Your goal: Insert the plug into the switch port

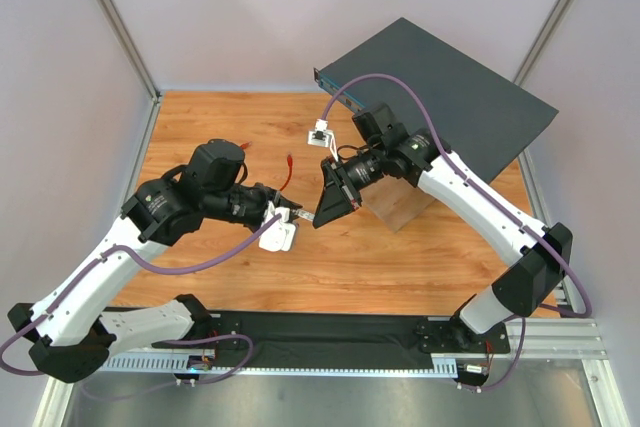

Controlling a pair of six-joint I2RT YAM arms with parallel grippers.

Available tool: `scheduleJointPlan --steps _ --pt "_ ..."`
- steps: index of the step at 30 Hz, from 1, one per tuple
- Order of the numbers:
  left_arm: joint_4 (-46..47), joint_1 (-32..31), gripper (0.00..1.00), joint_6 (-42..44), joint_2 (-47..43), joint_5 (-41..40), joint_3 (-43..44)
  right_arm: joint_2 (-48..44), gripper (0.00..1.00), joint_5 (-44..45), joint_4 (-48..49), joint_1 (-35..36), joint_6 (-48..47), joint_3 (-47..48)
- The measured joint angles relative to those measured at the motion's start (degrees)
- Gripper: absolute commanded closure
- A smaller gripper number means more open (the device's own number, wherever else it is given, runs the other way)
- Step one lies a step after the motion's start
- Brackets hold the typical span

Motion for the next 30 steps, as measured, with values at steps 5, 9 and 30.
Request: scheduleJointPlan --steps 5,9,30 --pt "-0.3 0.0 1.0 -0.1 0.0 0.0 0.0 0.0 0.71 0.1 0.0 -0.1 0.1 0.0" --pt "0.2 0.0 1.0 -1.0 0.0 0.1 0.0 0.0 0.23 1.1 -0.2 -0.4 0.5 0.8" --pt "20.9 -0.4 1.0 -61.6 9.4 -21.9 0.3 -28.0 0.08 40.4 11.3 -22.5 12.5 2.5"
